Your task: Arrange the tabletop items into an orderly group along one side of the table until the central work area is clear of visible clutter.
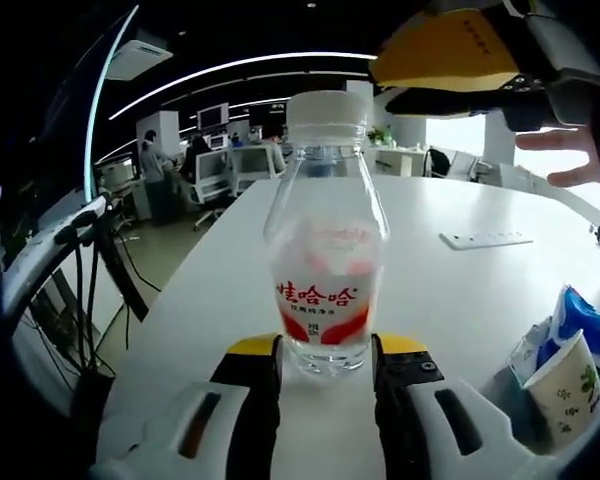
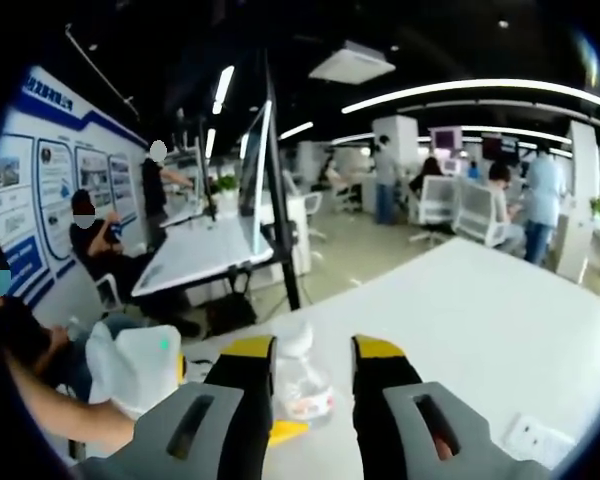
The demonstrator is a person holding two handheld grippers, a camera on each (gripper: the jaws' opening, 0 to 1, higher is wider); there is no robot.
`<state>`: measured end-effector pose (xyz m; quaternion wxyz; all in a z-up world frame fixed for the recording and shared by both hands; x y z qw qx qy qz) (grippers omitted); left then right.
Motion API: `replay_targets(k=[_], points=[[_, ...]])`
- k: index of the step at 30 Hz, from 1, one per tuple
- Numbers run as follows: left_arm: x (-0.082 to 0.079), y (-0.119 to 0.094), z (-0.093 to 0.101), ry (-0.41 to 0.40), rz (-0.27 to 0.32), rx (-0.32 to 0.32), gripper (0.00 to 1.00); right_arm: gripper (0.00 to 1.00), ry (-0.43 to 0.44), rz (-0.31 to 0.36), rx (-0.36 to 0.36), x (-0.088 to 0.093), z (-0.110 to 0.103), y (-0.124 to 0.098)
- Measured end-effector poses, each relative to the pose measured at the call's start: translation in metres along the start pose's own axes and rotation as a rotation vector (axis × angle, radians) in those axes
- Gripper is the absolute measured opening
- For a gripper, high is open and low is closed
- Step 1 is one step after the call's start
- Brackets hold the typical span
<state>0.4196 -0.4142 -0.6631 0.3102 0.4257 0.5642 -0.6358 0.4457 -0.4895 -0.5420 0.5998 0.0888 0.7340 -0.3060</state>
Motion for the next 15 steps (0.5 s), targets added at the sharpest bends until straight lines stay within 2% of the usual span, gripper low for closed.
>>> replay_targets(k=[15], points=[[0.001, -0.004, 0.005, 0.004, -0.005, 0.005, 0.34, 0.26, 0.030, 0.000, 0.017, 0.008, 0.002, -0.012]])
Point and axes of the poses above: the point that each gripper's makers call its tool centre point, and the gripper's own axes: y roughly forward along the fingers, z roughly to its right, x roughly out of its underside, the point moved 5 cm from there along -y, roughly backward along the fingers
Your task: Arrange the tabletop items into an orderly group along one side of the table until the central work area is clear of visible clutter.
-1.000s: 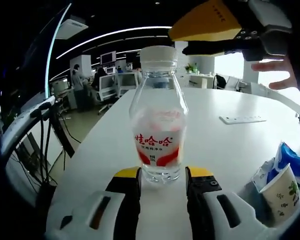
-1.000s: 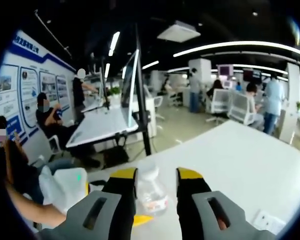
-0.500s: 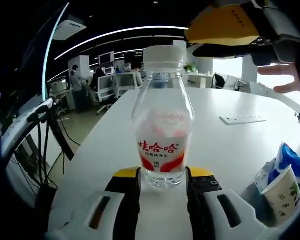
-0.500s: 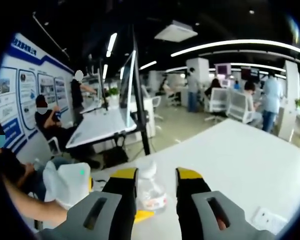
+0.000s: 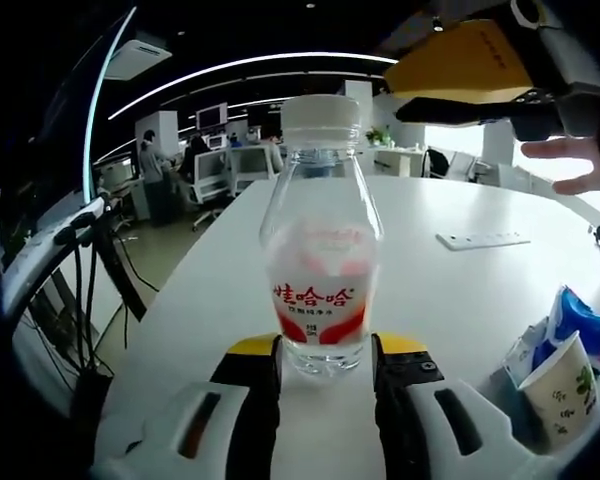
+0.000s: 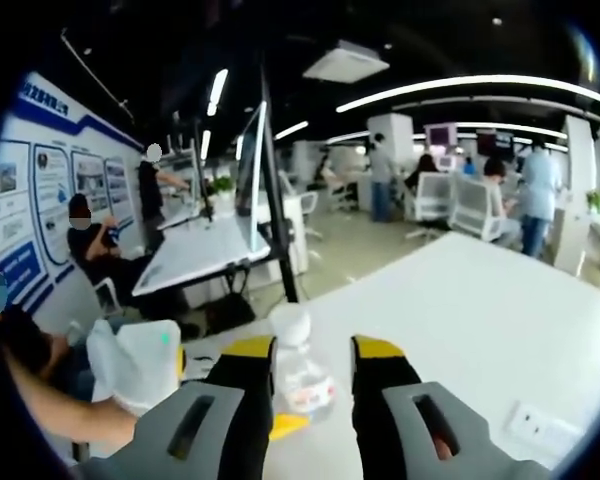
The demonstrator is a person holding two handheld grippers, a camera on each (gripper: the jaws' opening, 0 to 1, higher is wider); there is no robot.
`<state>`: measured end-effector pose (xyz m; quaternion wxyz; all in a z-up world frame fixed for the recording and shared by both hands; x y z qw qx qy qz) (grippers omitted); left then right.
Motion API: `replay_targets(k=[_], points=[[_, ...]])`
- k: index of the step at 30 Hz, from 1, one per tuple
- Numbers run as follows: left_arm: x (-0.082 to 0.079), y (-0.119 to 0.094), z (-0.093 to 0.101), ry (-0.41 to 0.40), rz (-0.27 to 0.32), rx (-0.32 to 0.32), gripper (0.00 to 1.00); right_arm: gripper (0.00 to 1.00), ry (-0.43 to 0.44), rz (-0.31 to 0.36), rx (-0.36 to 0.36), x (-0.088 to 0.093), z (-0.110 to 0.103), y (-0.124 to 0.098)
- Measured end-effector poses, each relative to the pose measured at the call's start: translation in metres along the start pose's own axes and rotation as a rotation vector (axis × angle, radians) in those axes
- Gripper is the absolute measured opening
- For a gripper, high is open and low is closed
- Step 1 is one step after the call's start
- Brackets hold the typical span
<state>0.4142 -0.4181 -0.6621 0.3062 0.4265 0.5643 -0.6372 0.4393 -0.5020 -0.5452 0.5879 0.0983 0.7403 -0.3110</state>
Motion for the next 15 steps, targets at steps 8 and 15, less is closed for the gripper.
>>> replay_targets(k=[8, 15], points=[[0.002, -0.002, 0.003, 0.002, -0.005, -0.002, 0.34, 0.26, 0.025, -0.010, 0.026, 0.011, 0.005, -0.012], [0.004, -0.004, 0.006, 0.001, -0.005, 0.001, 0.36, 0.28, 0.053, -0.031, 0.042, 0.029, 0.007, -0.022]])
Point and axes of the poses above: the point that each gripper's makers call its tool centre point, and the gripper's own axes: y roughly forward along the fingers, z roughly to its right, x roughly out of its underside, the point moved 5 cm from there along -y, roughly backward along the fingers
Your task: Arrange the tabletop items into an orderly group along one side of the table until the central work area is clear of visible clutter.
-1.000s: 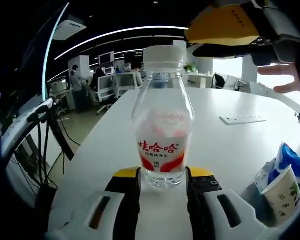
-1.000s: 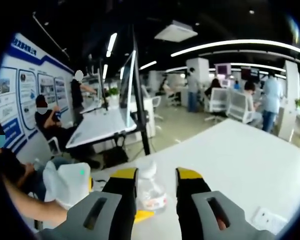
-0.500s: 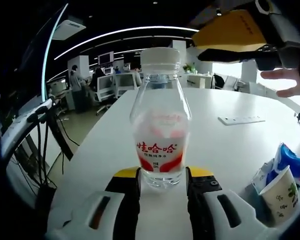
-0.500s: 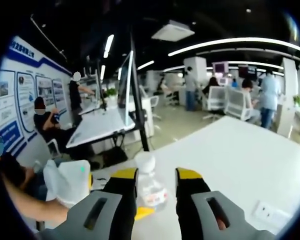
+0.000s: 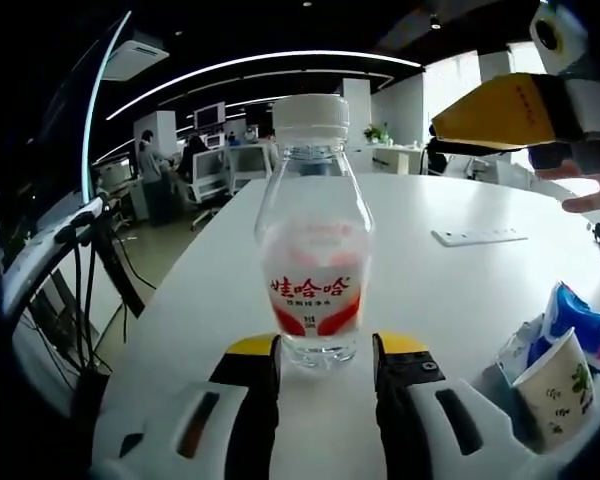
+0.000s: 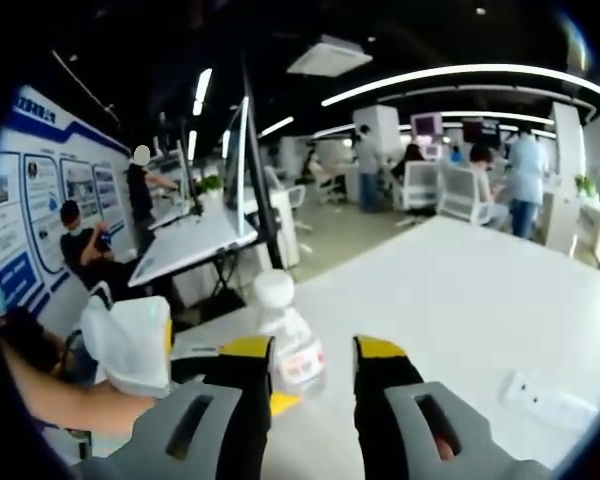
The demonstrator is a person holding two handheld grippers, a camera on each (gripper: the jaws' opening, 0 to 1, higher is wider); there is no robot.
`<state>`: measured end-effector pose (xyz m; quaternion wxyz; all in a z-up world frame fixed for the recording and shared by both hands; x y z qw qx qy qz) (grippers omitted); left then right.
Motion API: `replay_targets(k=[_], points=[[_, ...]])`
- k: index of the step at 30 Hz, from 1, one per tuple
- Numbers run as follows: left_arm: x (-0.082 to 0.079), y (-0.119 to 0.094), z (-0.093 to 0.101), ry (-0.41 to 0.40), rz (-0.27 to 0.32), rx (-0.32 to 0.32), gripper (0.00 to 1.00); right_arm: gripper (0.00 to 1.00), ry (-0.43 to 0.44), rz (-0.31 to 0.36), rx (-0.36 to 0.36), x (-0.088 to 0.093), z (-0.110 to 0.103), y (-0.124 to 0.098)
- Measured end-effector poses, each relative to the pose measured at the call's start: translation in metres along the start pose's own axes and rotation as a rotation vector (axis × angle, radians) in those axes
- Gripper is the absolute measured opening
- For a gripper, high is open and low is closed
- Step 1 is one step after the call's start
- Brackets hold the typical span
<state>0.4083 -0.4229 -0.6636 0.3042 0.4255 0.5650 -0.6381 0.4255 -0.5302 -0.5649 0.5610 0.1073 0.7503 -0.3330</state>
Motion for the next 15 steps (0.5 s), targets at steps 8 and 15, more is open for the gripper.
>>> replay_targets(k=[8, 15], points=[[0.003, -0.005, 0.003, 0.000, -0.004, 0.003, 0.37, 0.29, 0.023, -0.019, 0.013, 0.016, -0.002, -0.010], [0.011, -0.013, 0.015, -0.030, -0.014, 0.019, 0.39, 0.31, 0.041, -0.034, 0.022, 0.028, -0.003, -0.017]])
Point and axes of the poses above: the point that each gripper's makers call its tool centre point, and the gripper's own axes: y roughly forward along the fingers, z roughly to its right, x roughly out of its underside, the point moved 5 cm from there along -y, roughly backward along the fingers
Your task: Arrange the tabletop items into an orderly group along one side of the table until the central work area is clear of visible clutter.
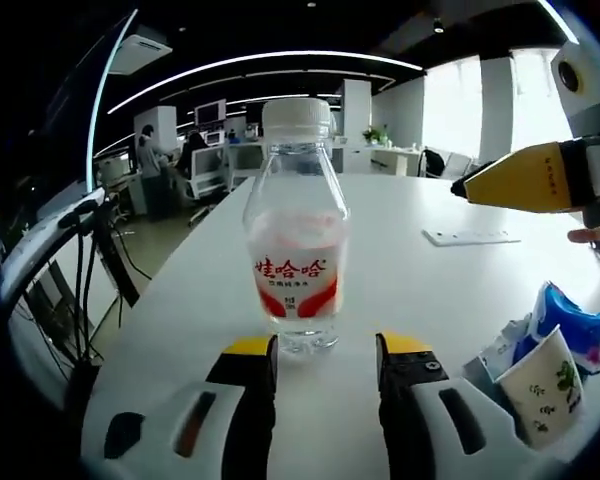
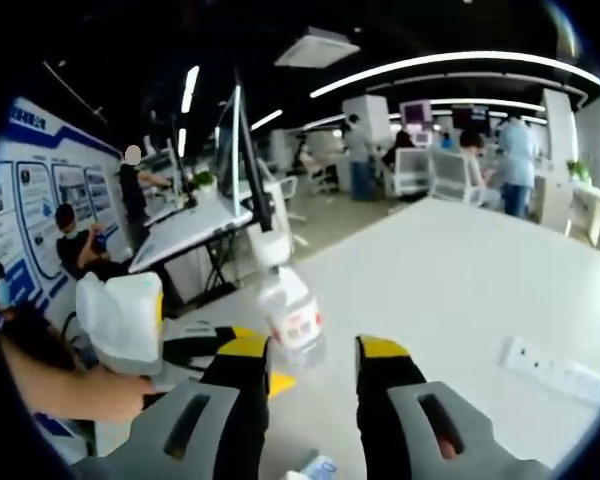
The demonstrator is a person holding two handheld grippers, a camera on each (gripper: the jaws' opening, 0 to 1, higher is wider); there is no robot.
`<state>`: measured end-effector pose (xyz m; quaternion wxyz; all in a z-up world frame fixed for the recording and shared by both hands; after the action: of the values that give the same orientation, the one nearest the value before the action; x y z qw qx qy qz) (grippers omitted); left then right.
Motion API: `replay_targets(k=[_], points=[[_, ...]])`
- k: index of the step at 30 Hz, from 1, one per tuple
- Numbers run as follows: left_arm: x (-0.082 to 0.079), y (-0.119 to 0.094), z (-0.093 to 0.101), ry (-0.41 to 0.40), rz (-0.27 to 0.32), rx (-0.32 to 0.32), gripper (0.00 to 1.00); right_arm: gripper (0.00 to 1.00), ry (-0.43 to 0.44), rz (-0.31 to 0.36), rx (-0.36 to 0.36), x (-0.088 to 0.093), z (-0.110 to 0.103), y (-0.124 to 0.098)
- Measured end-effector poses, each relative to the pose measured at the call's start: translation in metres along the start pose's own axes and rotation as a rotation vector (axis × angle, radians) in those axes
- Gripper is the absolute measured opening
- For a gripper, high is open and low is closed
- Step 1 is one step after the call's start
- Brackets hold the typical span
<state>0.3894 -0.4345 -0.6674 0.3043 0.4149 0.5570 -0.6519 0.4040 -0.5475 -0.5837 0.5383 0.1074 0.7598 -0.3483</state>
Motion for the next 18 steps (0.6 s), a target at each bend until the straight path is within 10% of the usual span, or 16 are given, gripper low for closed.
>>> replay_targets(k=[18], points=[[0.013, -0.019, 0.024, -0.016, -0.002, 0.044, 0.44, 0.36, 0.036, -0.064, 0.033, 0.042, 0.002, -0.028]])
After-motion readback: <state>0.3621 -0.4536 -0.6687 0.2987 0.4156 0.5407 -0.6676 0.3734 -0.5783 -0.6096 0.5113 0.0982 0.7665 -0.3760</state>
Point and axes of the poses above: the point that each gripper's makers call its tool centre point, and the gripper's own axes: y roughly forward along the fingers, z roughly to its right, x roughly out of its underside, the point moved 5 cm from there along -y, roughly backward along the fingers
